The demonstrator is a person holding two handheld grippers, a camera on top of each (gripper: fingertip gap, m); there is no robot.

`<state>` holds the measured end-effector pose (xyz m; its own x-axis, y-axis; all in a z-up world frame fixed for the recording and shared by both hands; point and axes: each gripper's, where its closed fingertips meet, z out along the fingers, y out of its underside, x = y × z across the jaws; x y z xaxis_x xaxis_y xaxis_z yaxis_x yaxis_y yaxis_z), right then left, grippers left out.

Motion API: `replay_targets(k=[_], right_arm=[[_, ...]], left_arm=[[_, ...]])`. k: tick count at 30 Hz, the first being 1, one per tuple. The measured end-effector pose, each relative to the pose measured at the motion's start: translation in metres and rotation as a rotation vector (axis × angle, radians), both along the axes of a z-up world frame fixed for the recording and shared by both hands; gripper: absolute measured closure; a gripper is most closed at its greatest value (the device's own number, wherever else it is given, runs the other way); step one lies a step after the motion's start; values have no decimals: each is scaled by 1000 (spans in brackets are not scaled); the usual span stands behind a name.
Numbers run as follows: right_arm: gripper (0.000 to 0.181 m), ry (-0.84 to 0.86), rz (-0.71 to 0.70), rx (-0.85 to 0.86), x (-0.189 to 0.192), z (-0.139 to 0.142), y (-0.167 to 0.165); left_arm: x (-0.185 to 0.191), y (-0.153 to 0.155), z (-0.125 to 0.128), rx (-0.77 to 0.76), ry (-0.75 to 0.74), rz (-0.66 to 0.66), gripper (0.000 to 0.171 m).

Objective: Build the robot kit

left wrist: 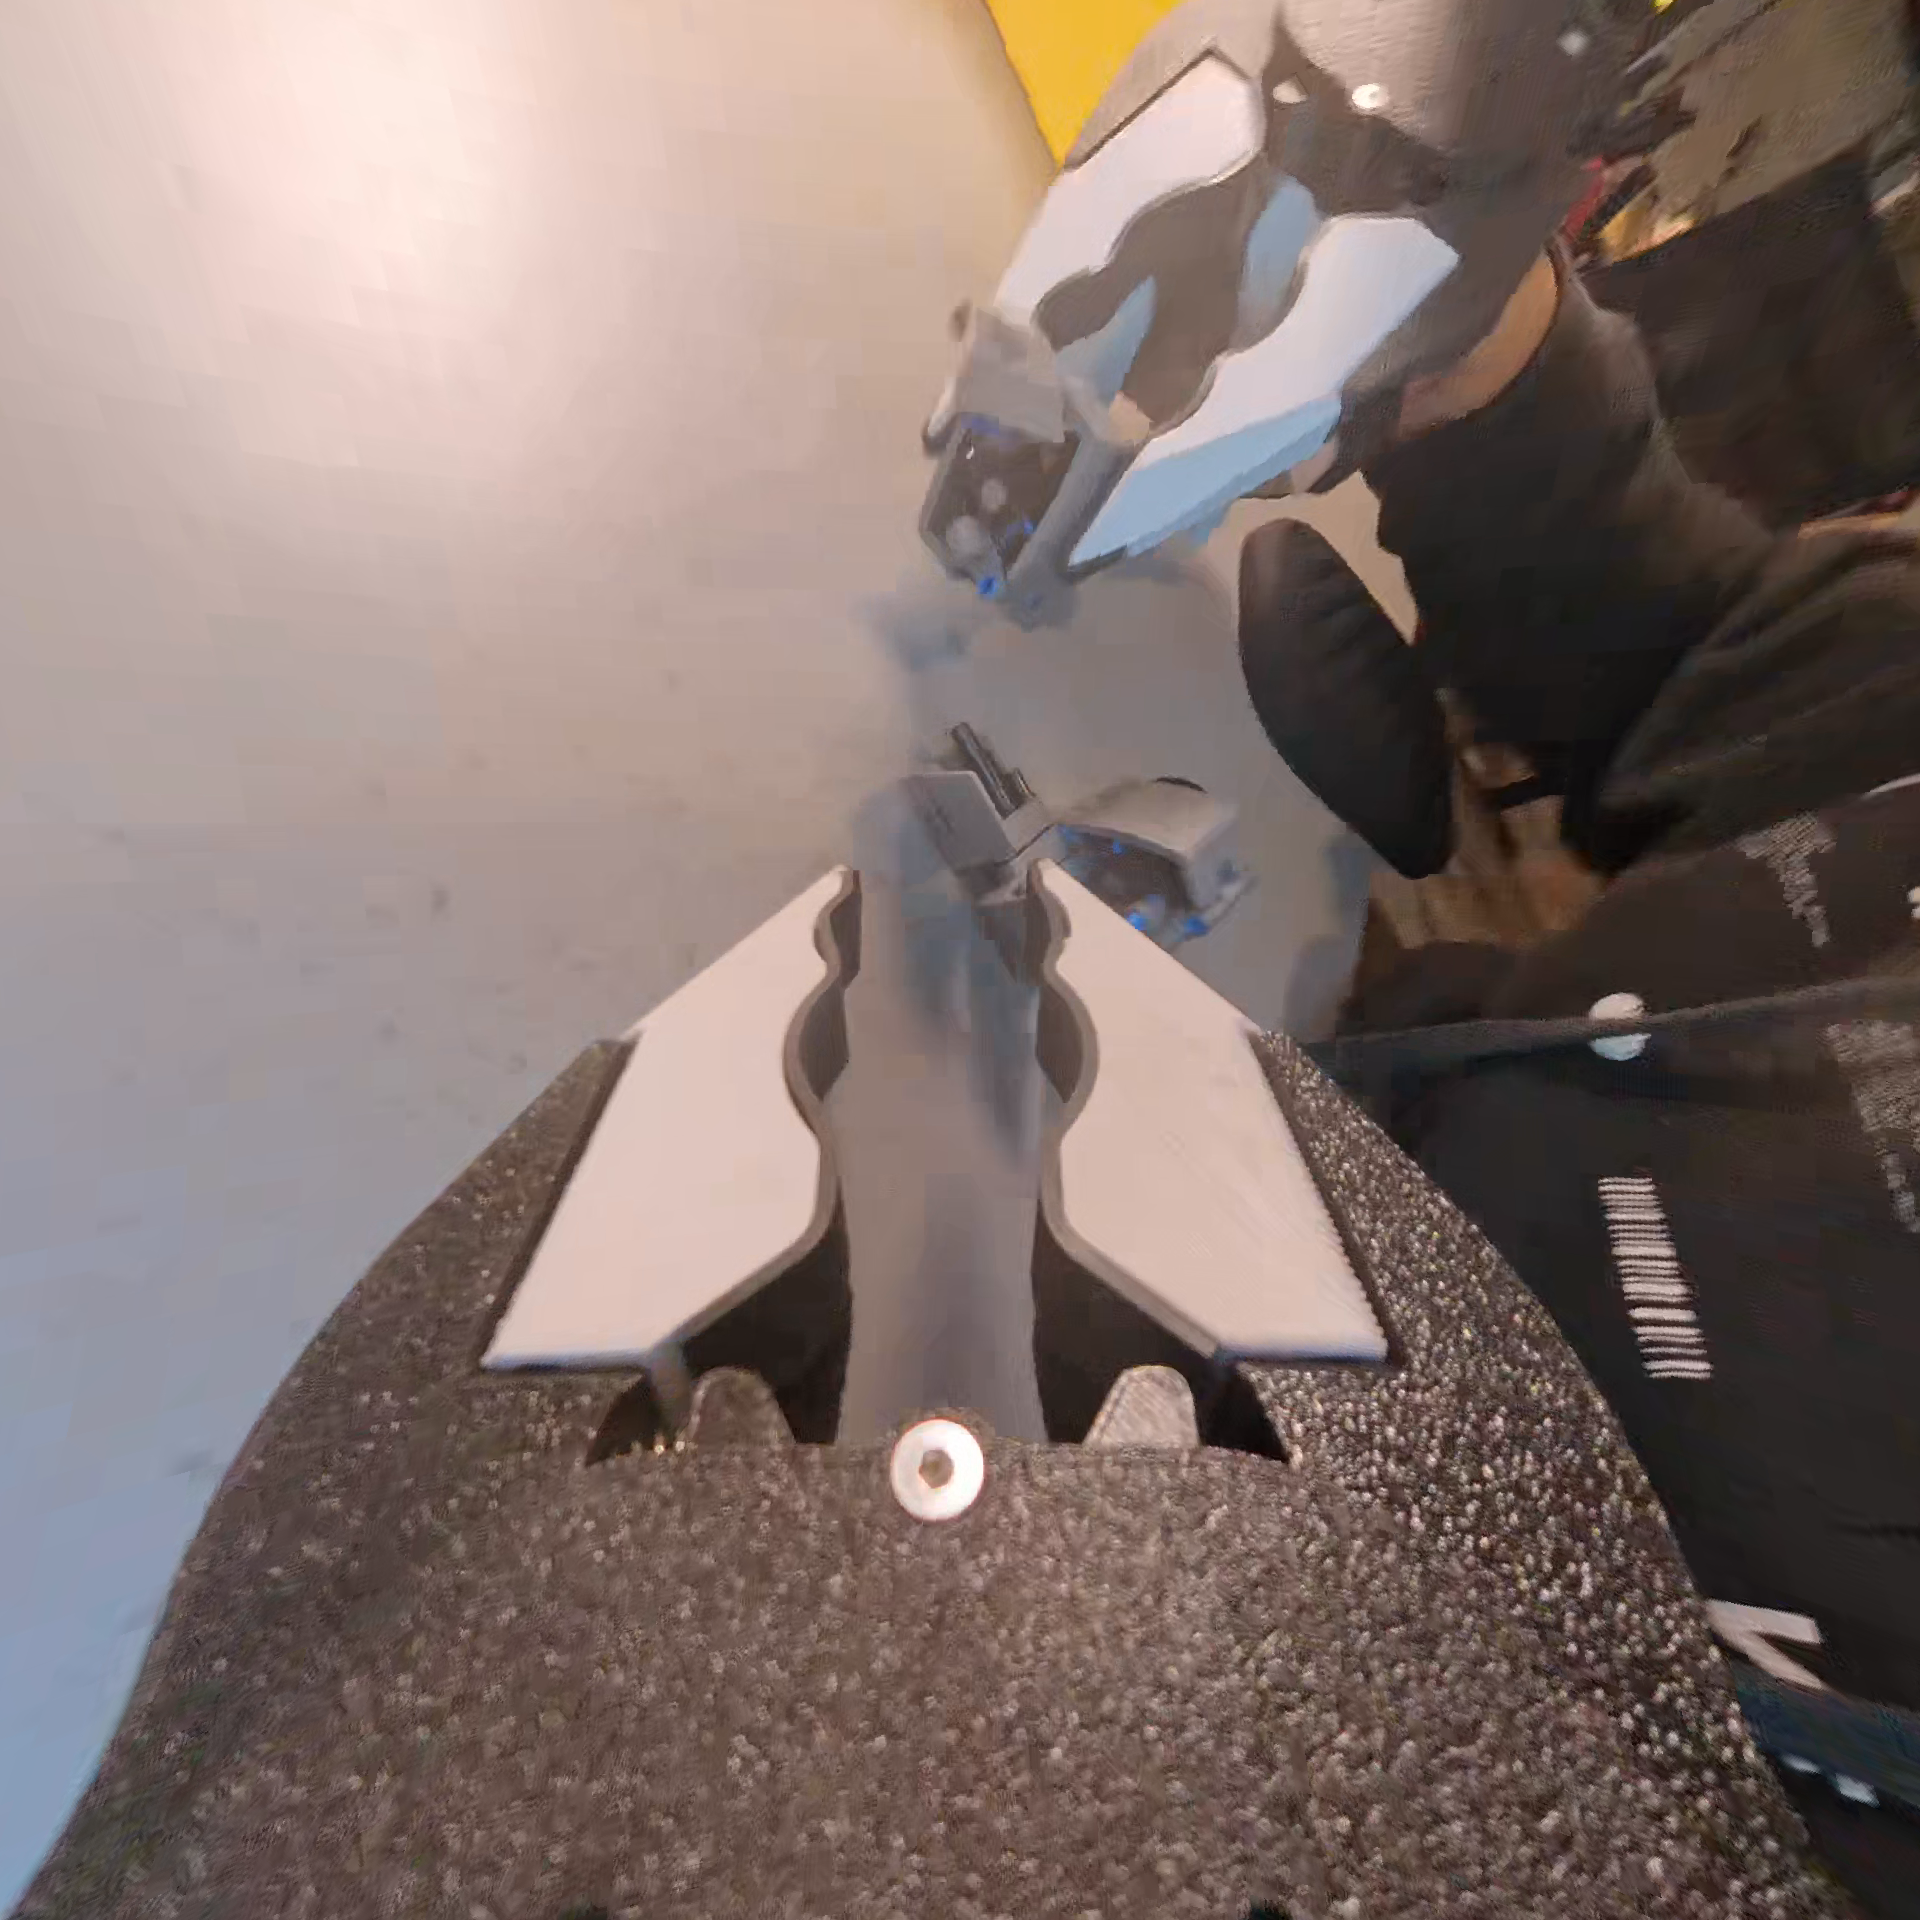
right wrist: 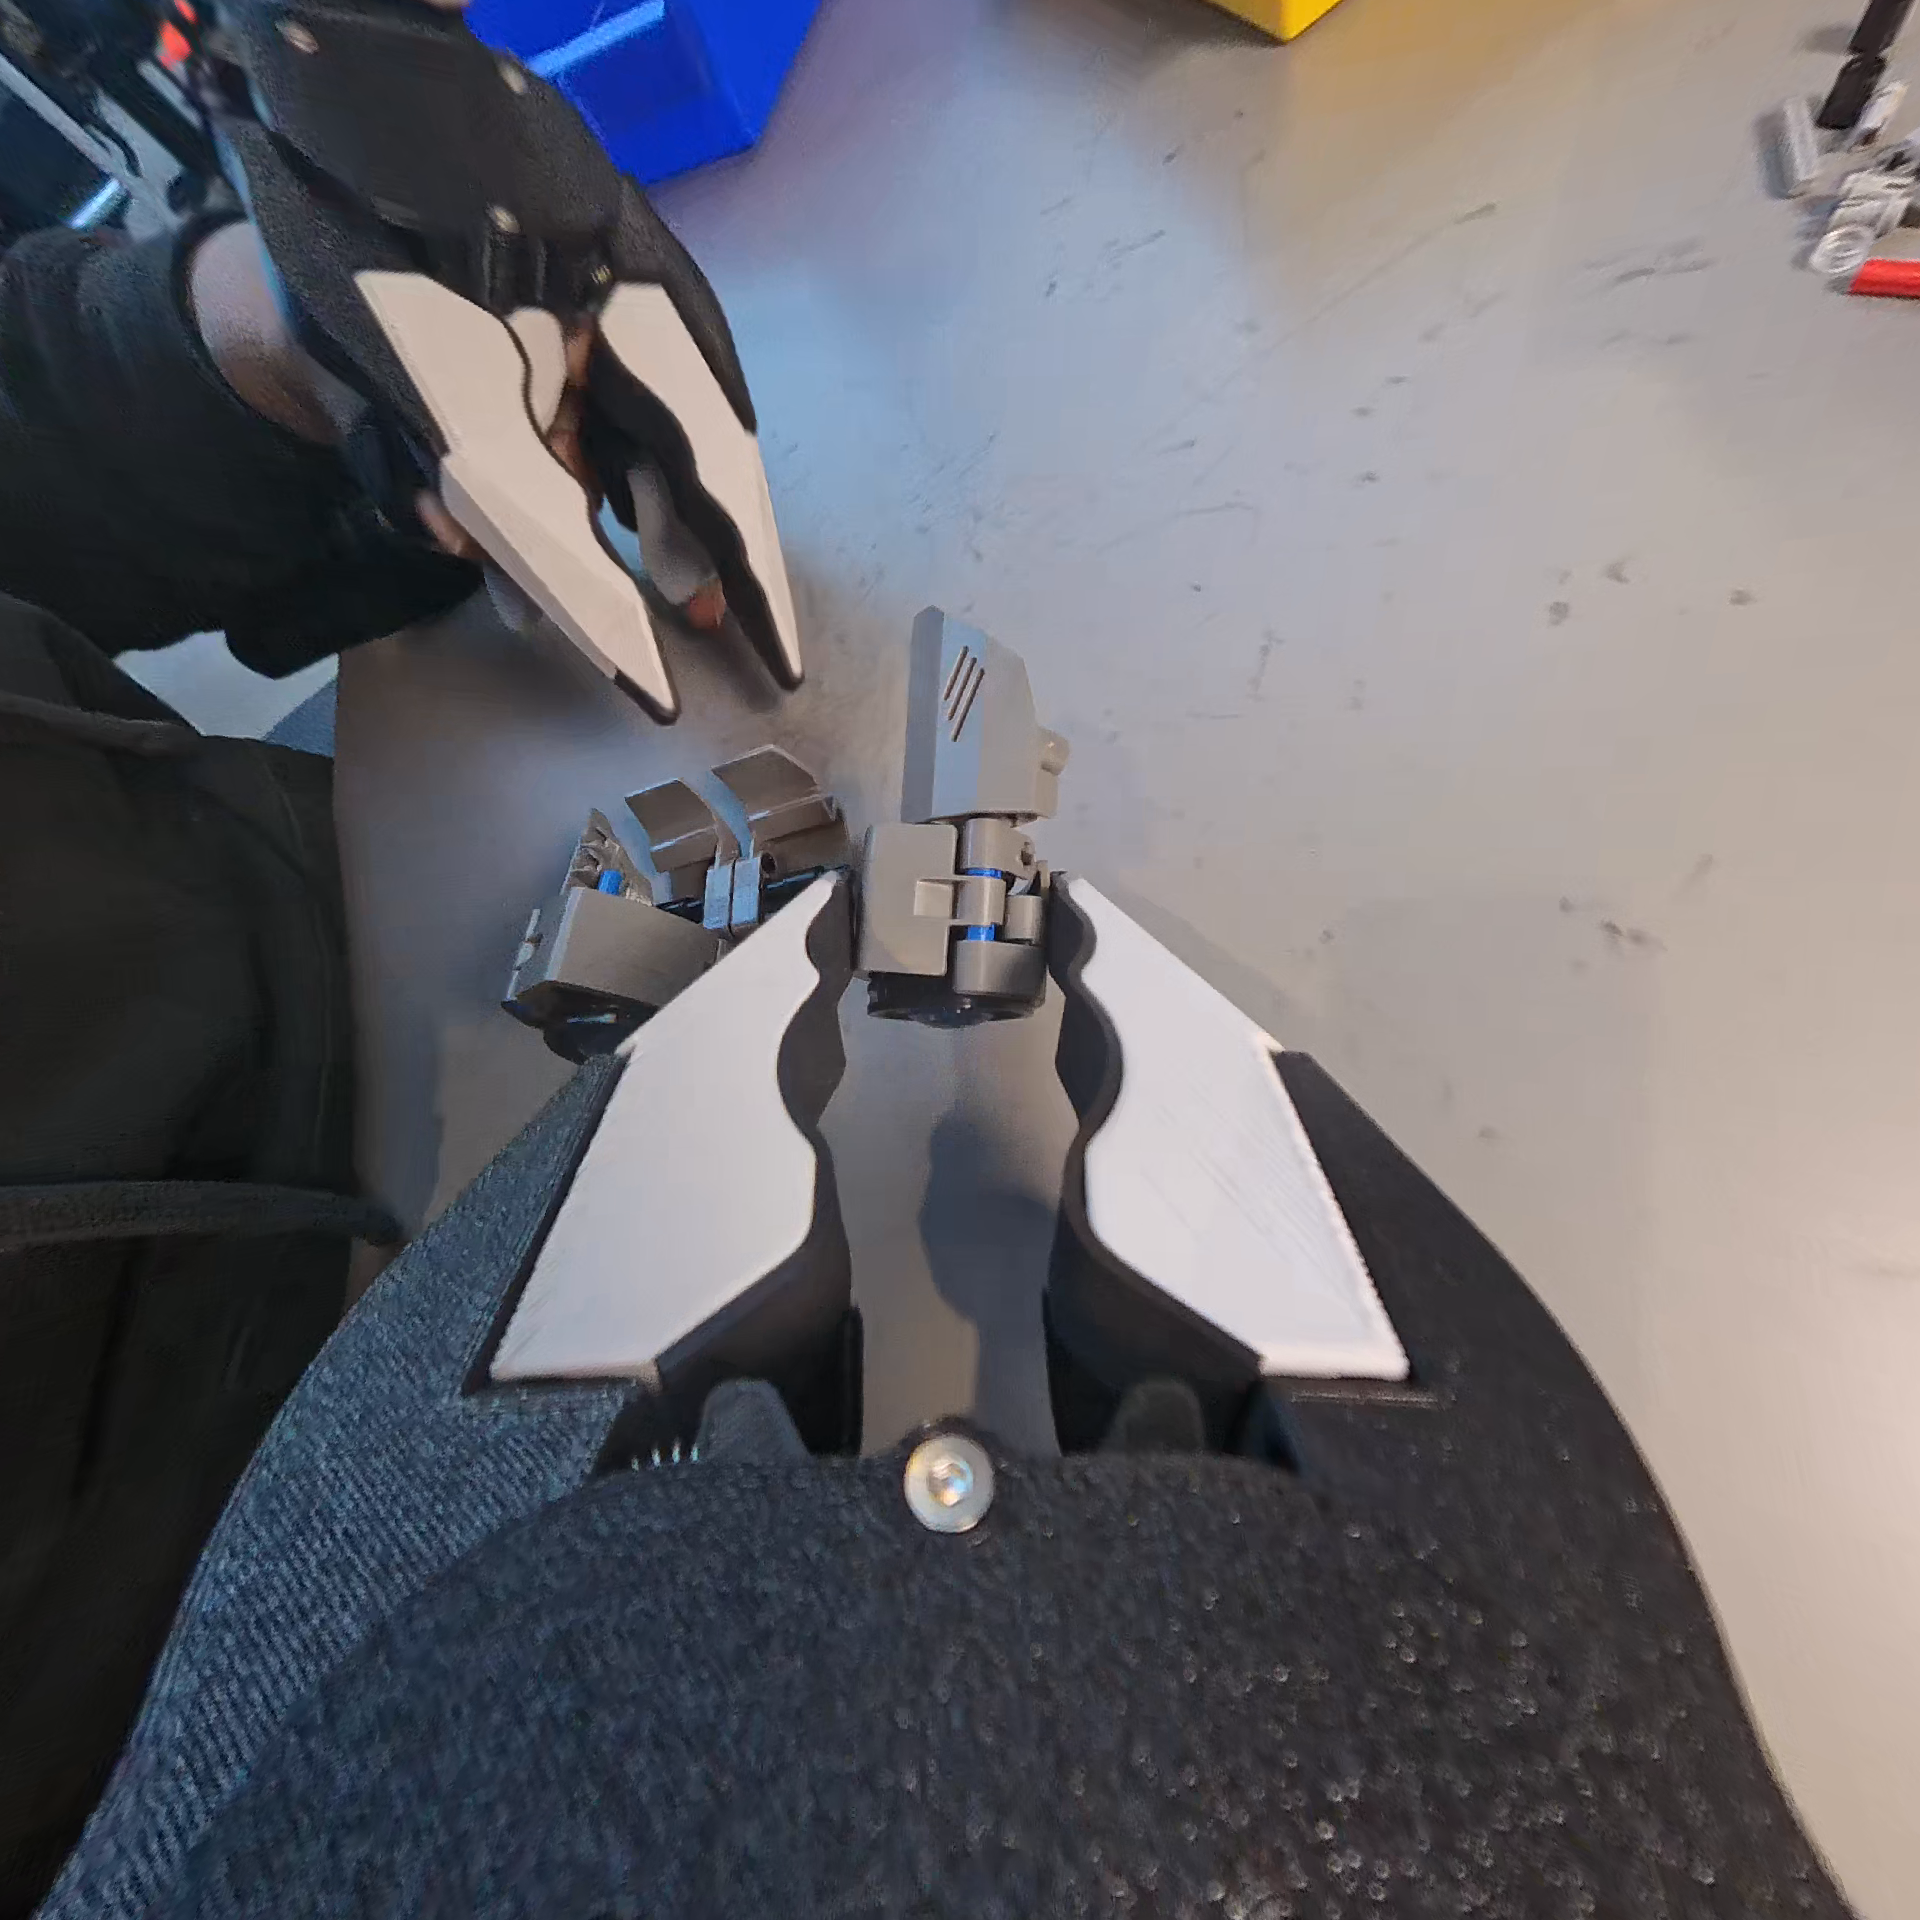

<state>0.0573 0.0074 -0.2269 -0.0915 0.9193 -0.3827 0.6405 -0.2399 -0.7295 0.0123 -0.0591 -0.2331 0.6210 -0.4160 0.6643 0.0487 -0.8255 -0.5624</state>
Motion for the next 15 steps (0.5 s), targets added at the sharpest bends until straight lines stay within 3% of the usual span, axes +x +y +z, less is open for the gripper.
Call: replay_targets(k=[4, 7, 10, 15], right_arm=[[146, 66, -38, 14, 1, 7, 2], [146, 104, -49, 13, 2, 9, 1], [146, 111, -20, 71, 7, 11, -3], [146, 164, -62, 203, 10, 23, 10]], left_arm=[[21, 2, -9, -109, 19, -38, 138], [31, 9, -20, -95, 152, -72, 159], [34, 20, -19, 11, 261, -71, 165], [2, 59, 20, 346, 412, 190, 166]])
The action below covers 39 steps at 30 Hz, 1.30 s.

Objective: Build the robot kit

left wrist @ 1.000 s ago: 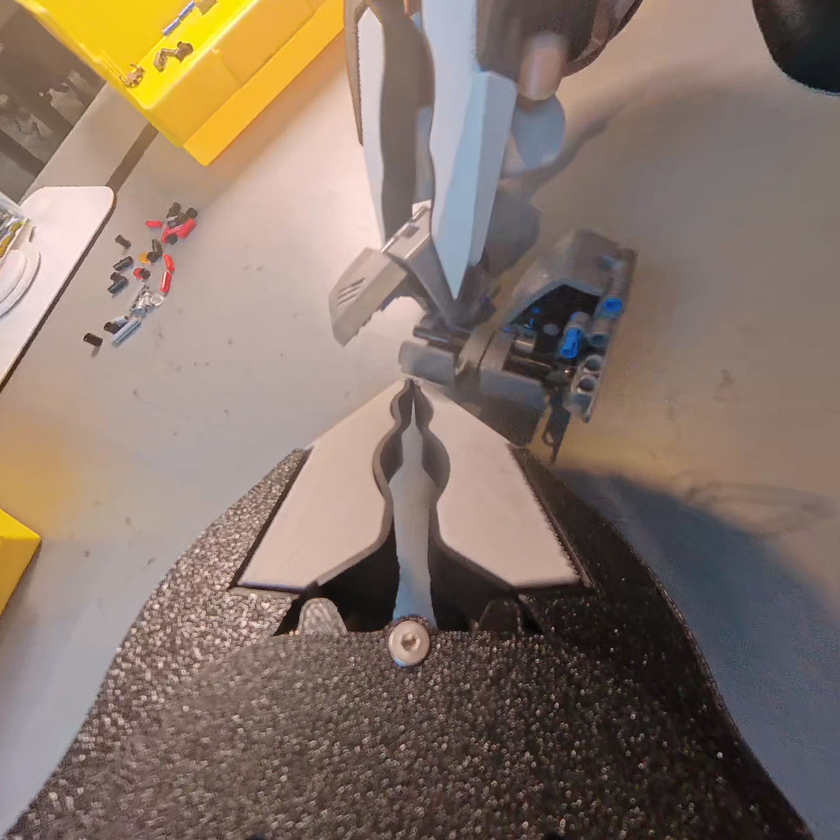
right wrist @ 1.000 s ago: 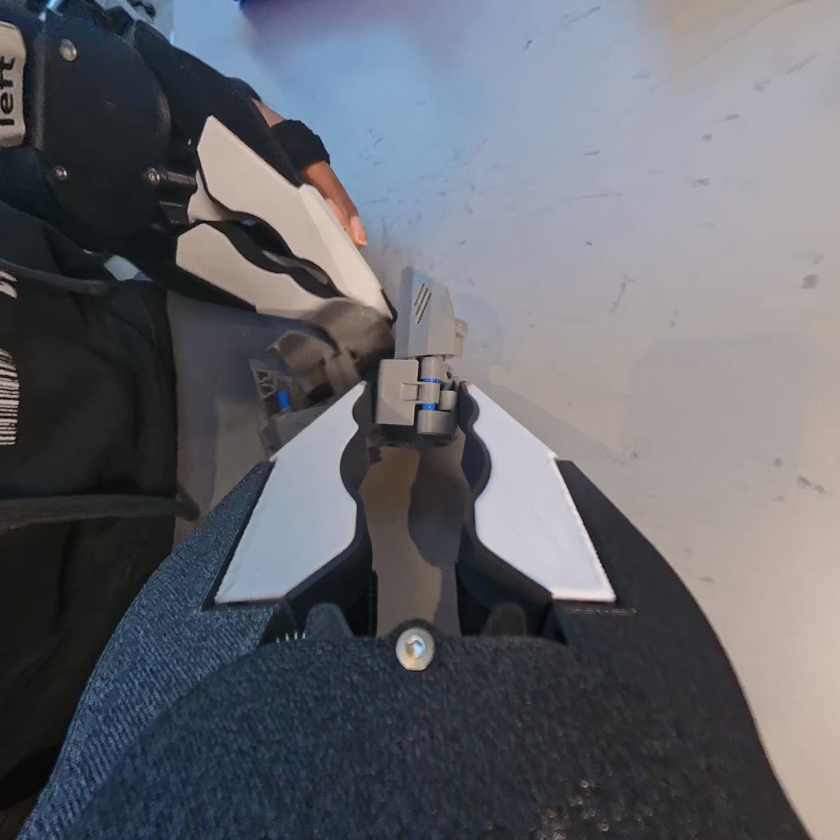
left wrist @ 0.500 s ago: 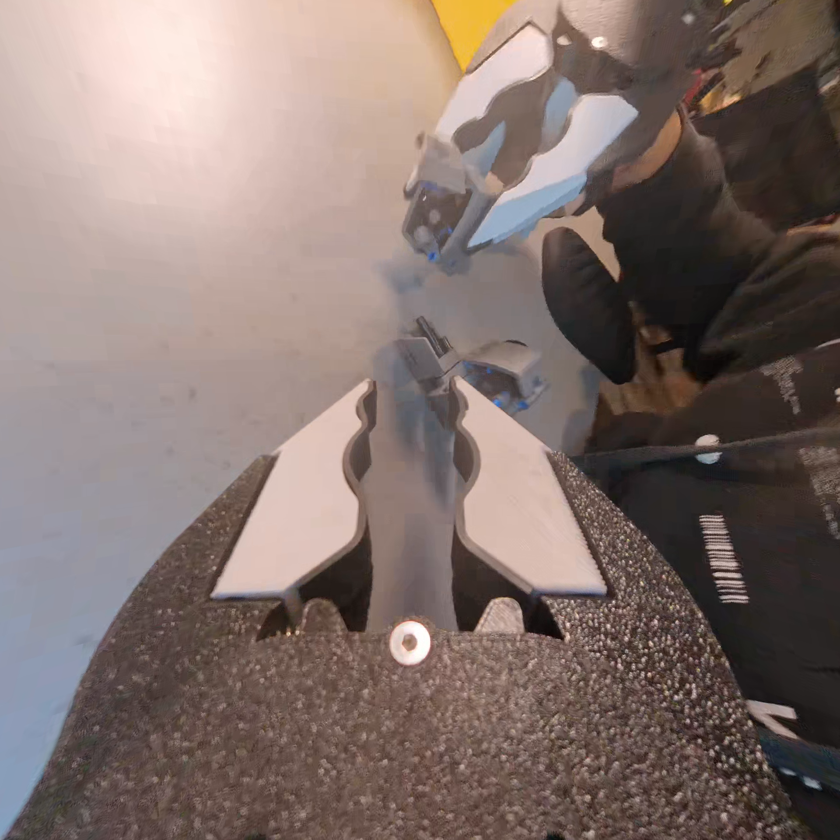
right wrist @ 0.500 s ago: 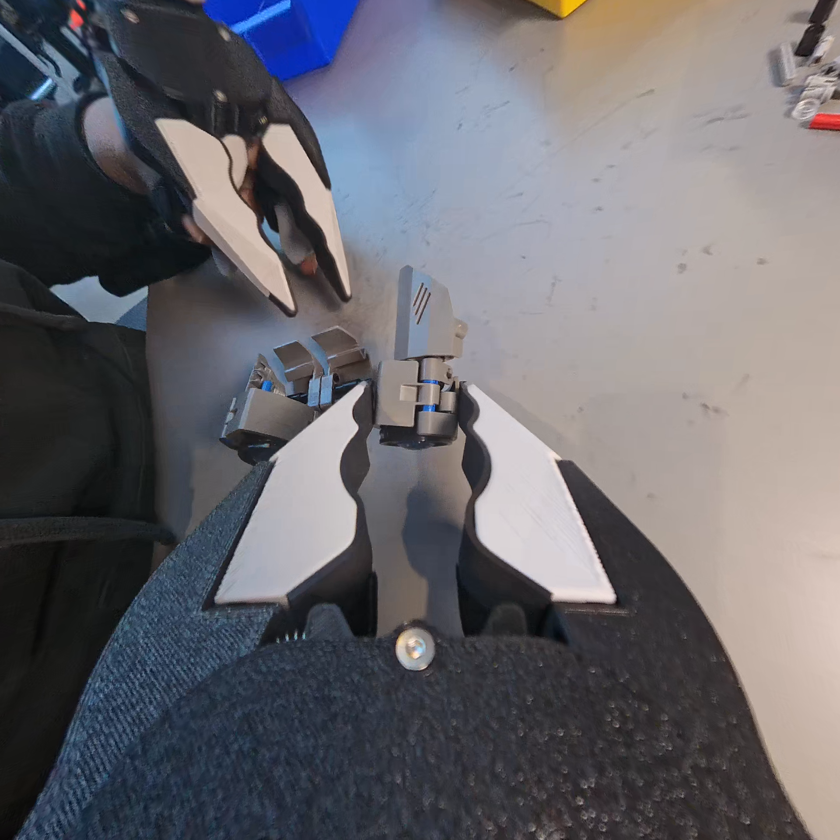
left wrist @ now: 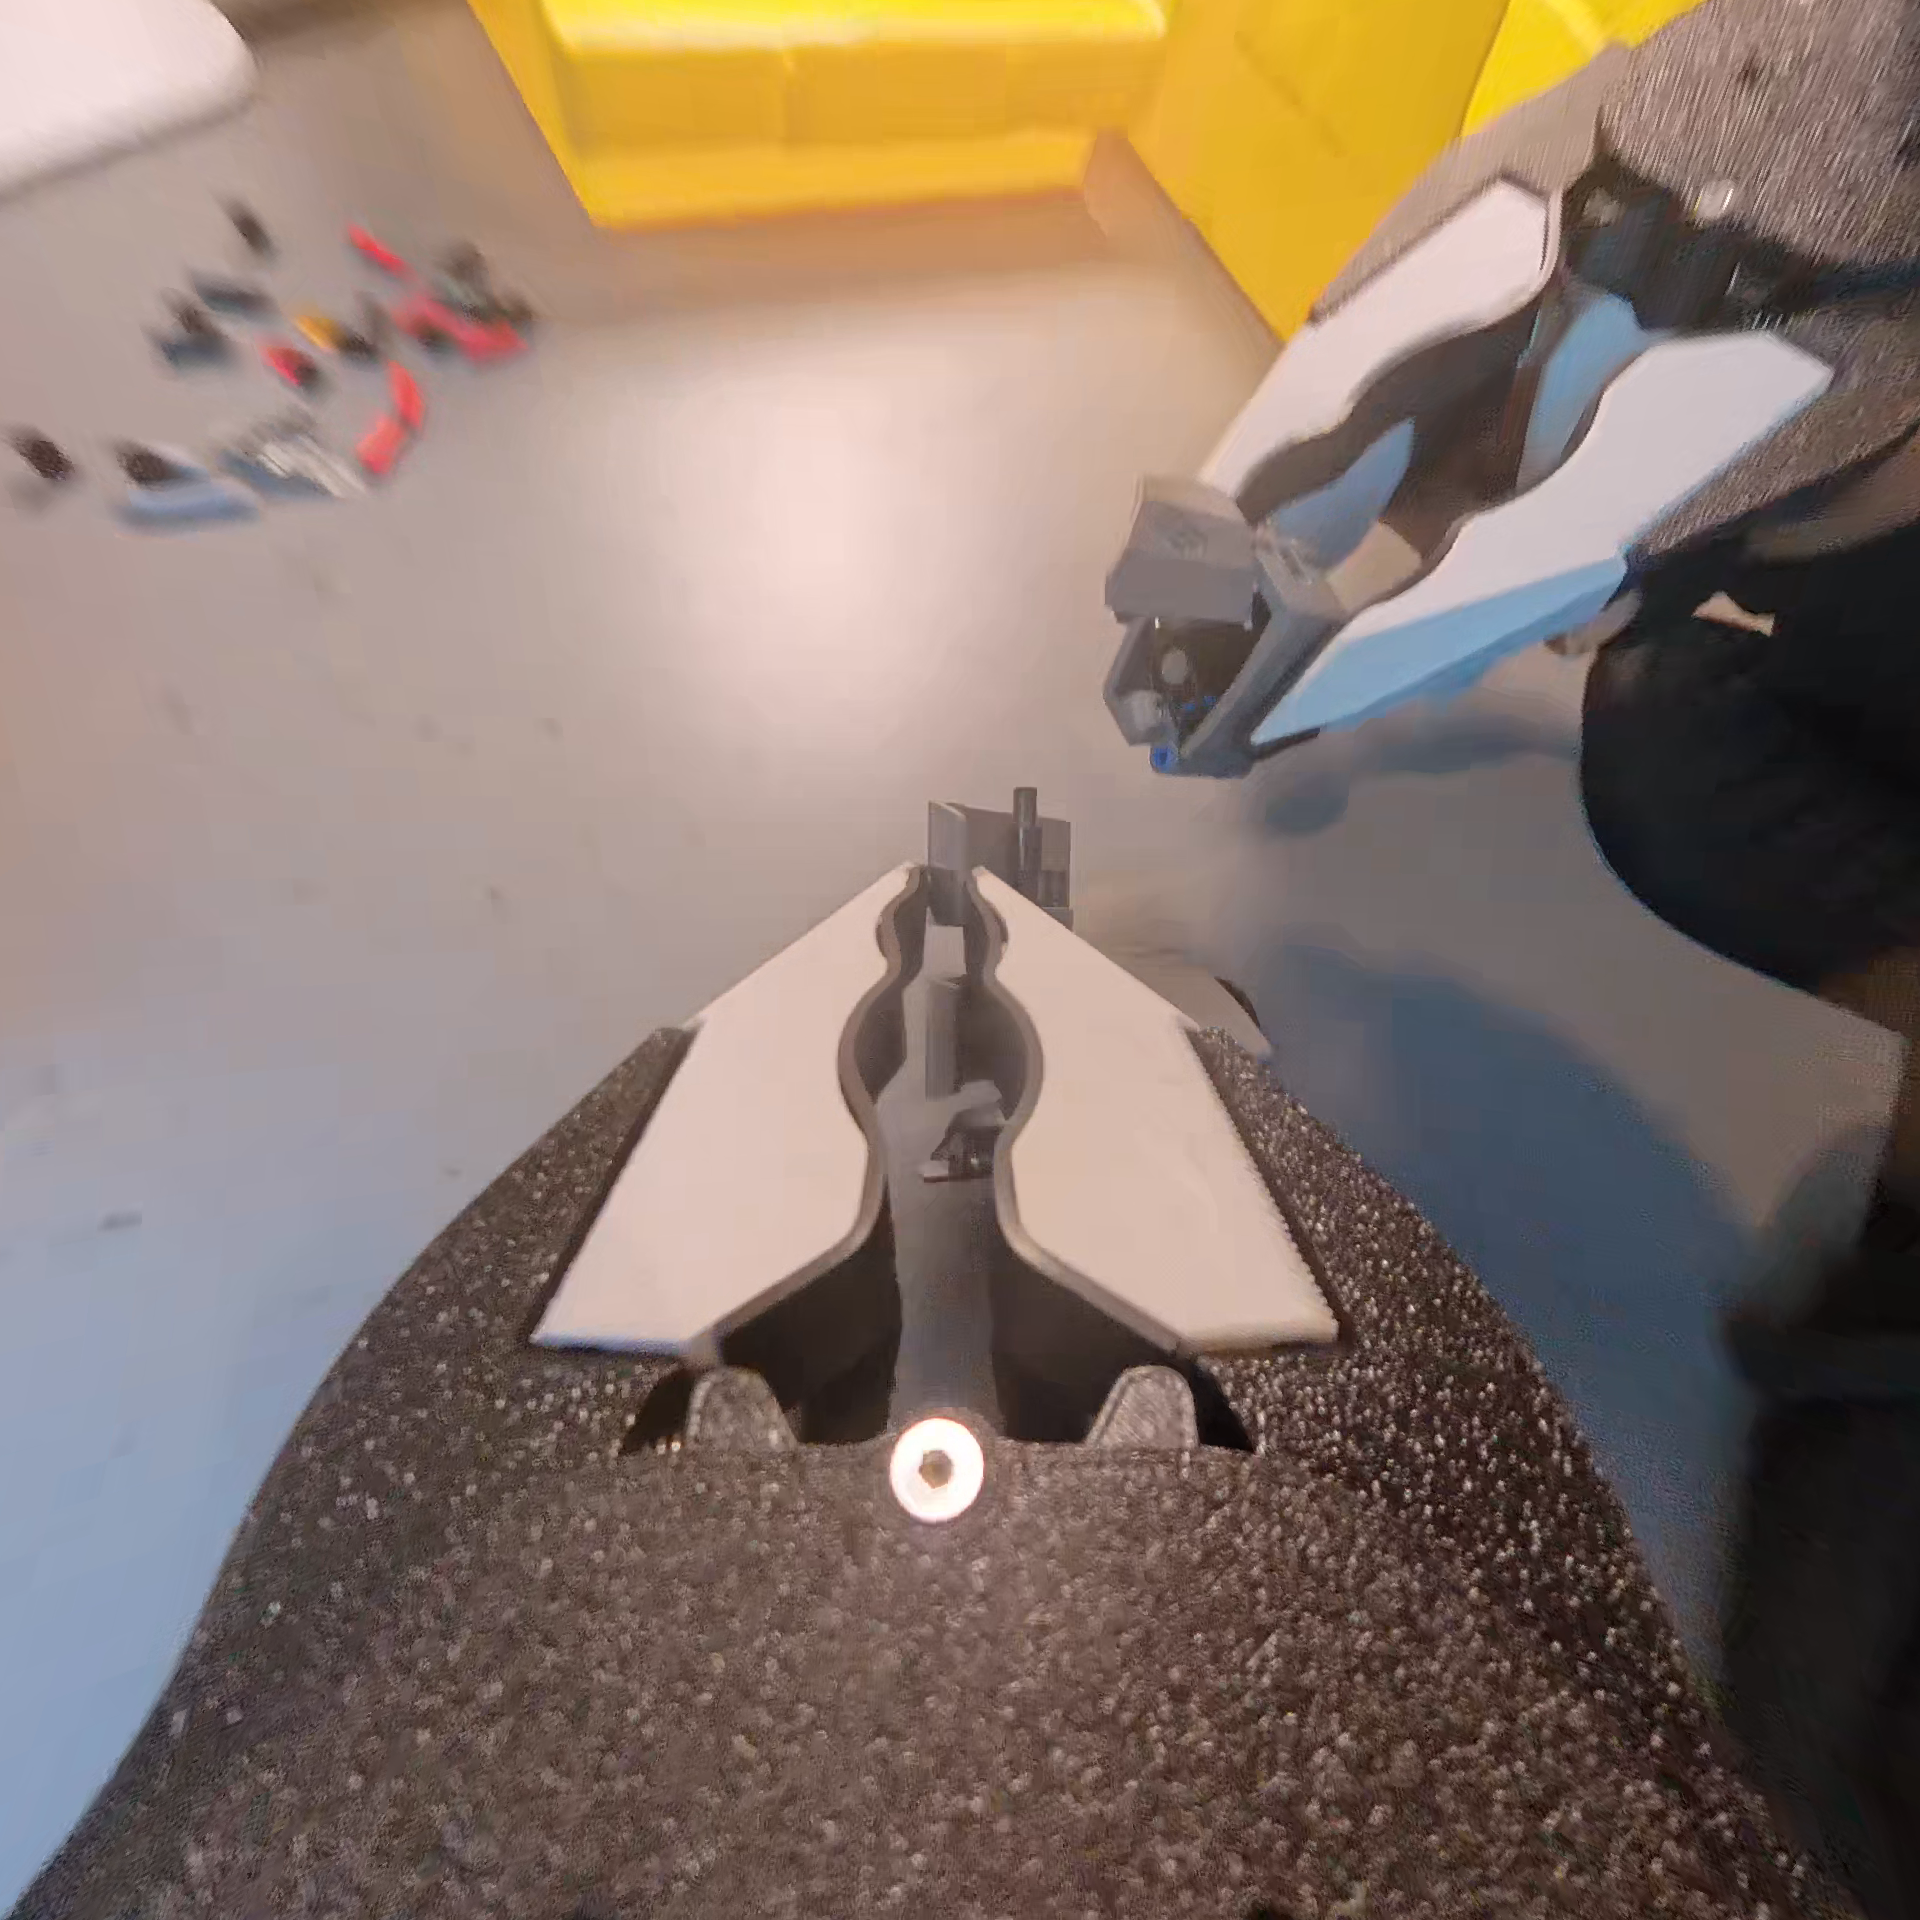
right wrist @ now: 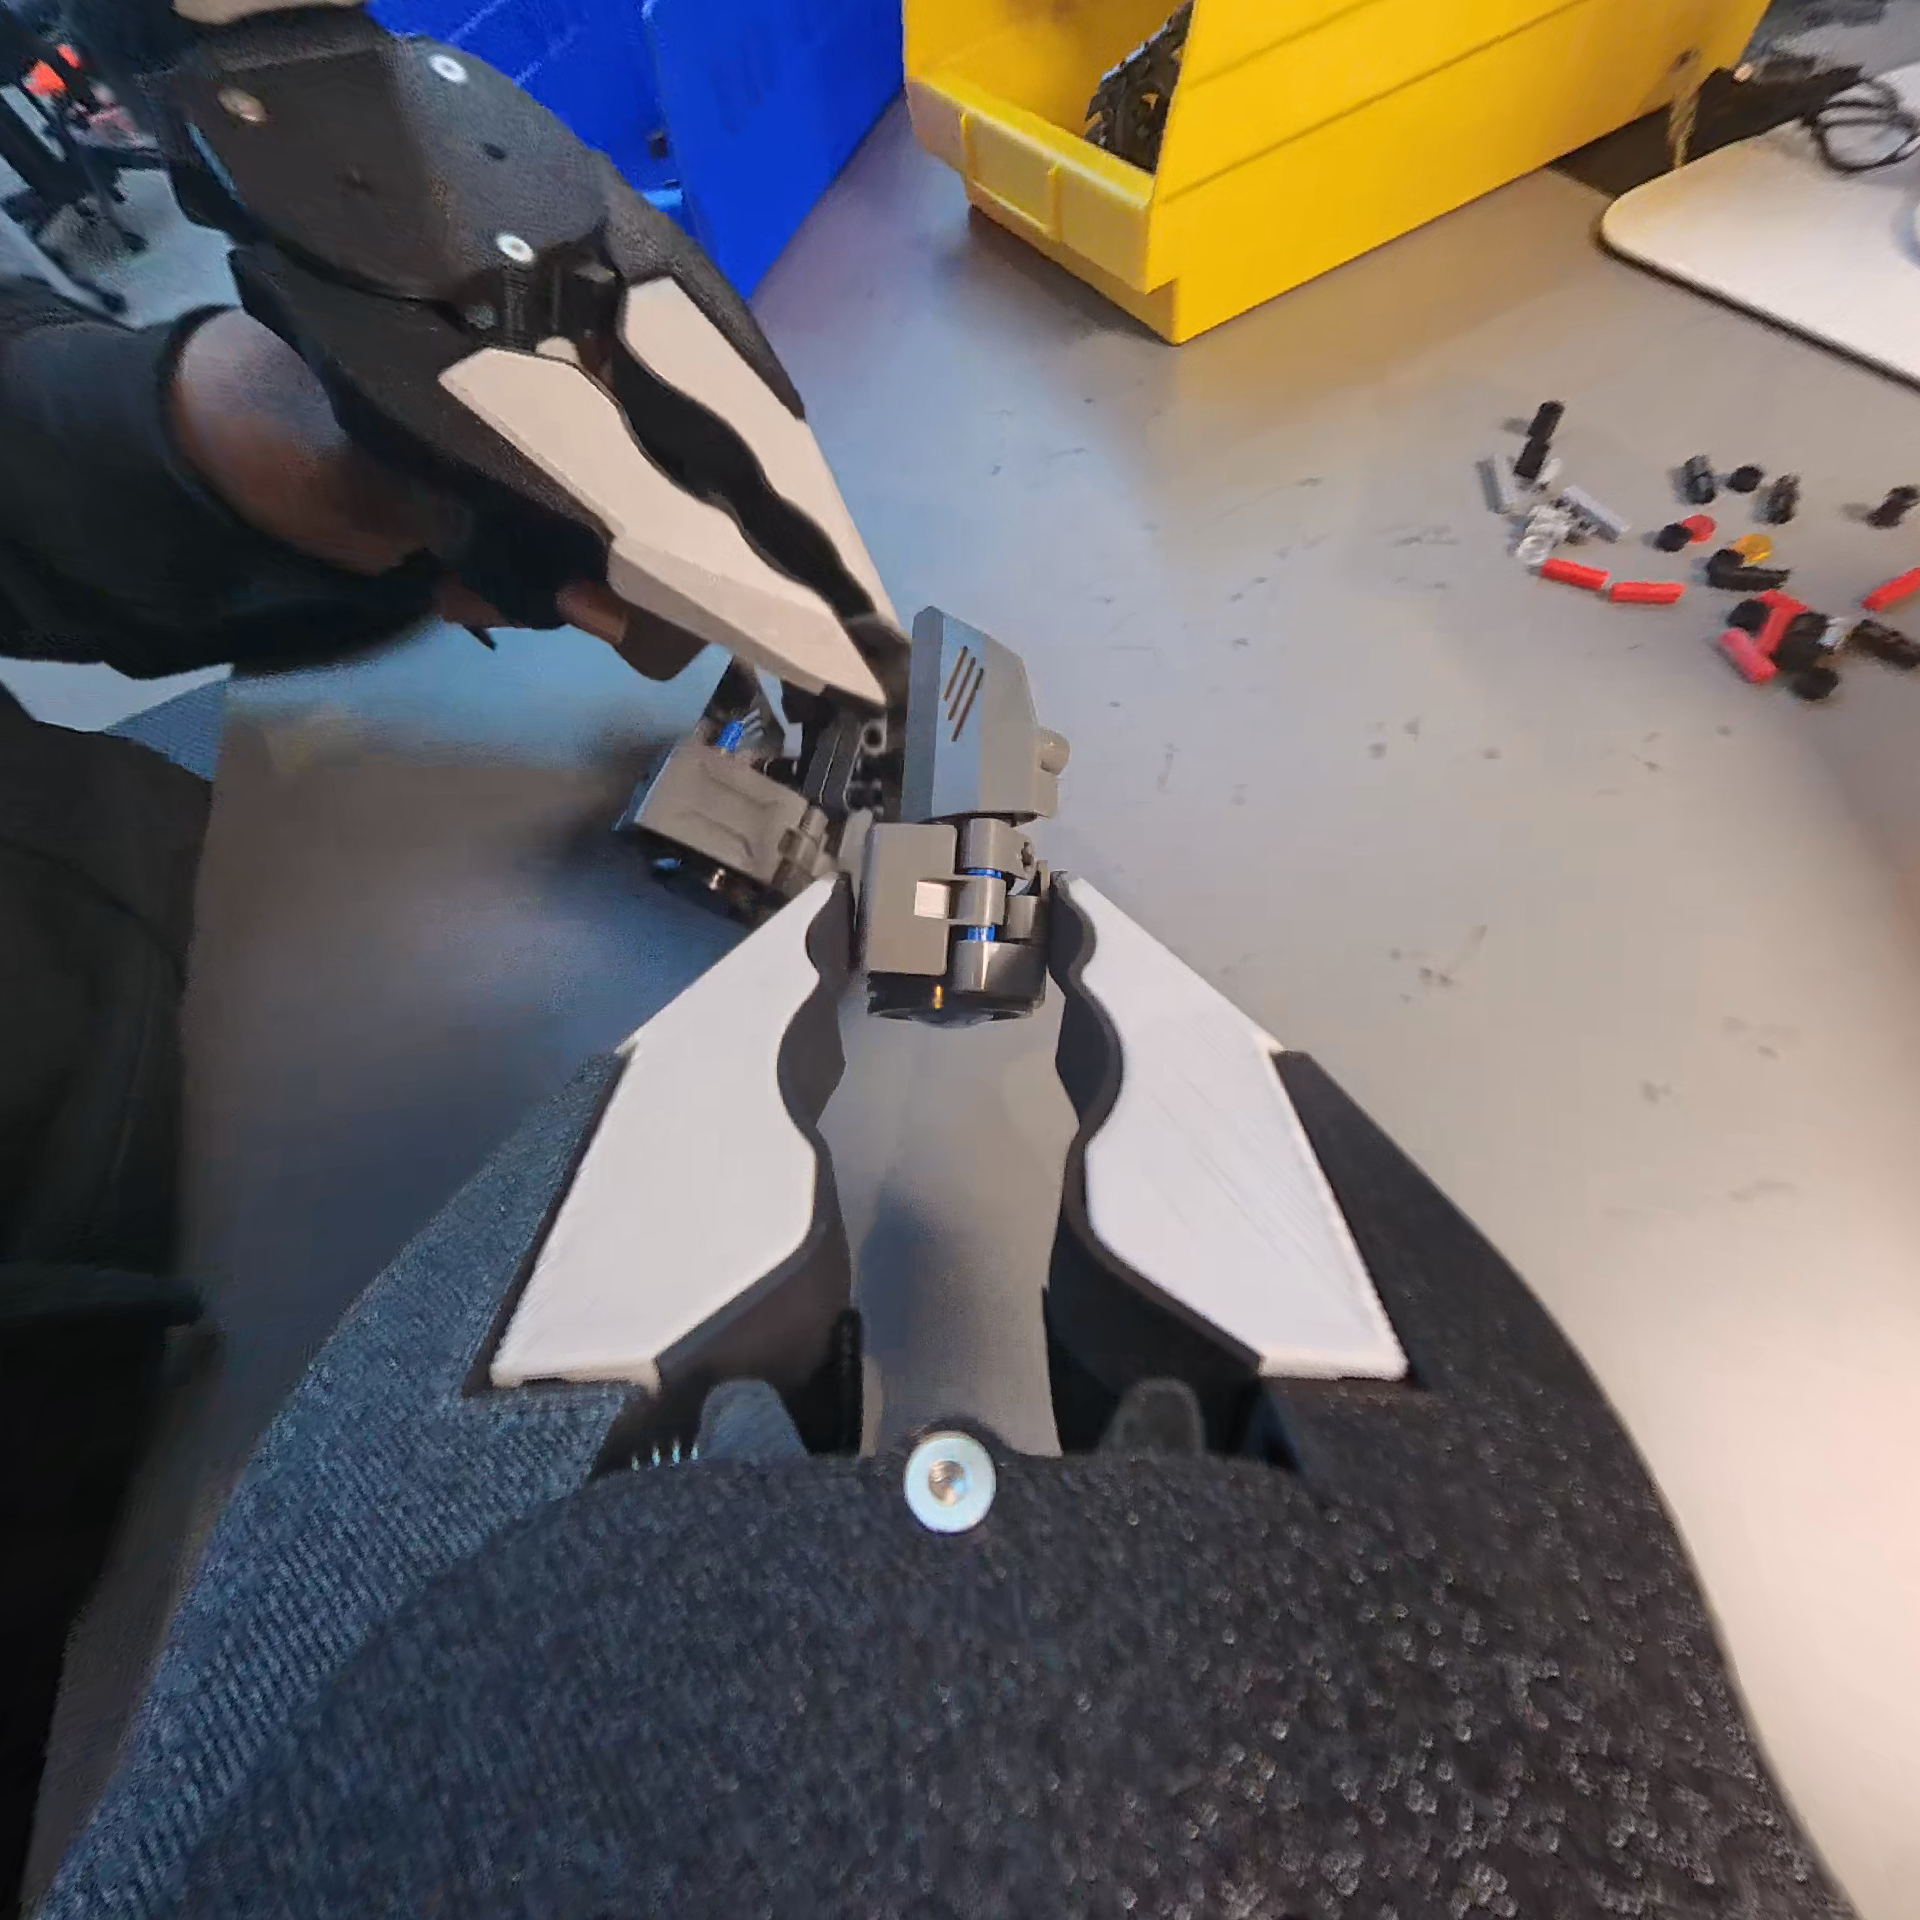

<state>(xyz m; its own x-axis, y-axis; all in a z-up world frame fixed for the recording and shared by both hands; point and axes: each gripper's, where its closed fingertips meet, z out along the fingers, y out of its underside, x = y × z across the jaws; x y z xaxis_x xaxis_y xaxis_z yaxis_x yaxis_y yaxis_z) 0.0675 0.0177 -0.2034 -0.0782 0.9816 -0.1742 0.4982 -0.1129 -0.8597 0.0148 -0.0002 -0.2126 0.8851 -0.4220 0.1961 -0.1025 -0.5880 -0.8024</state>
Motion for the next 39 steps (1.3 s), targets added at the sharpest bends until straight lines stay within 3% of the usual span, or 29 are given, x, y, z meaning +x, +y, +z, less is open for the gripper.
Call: replay_targets(k=[4, 7, 10, 16, 20, 23, 27, 34, 39], right_arm=[[146, 5, -22, 135, -2, 2, 5], [146, -12, 30, 129, -6, -3, -11], [146, -58, 47, 186, -5, -11, -15], [146, -118, 105, 315, -3, -18, -29], [146, -101, 297, 92, 0, -8, -91], [146, -88, 296, -19, -17, -7, -122], [146, -182, 153, 65, -29, -32, -98], [146, -200, 168, 176, -17, -36, -94], [146, -167, 222, 328, -11, -35, -97]], left_arm=[[-15, 11, 30, 239, -89, 159, 166], [-24, 12, 33, 301, -140, 248, 166], [-25, 10, 21, 276, -98, 266, 166], [-20, -17, 10, 294, 162, 206, 165], [-29, -24, 8, 301, 209, 235, 166], [-27, -18, 14, 319, 154, 246, 165], [-16, -19, 16, 312, 97, 202, 161], [-14, -51, 14, 266, 118, 51, 154], [-14, -67, 0, 256, 246, -26, 155]])
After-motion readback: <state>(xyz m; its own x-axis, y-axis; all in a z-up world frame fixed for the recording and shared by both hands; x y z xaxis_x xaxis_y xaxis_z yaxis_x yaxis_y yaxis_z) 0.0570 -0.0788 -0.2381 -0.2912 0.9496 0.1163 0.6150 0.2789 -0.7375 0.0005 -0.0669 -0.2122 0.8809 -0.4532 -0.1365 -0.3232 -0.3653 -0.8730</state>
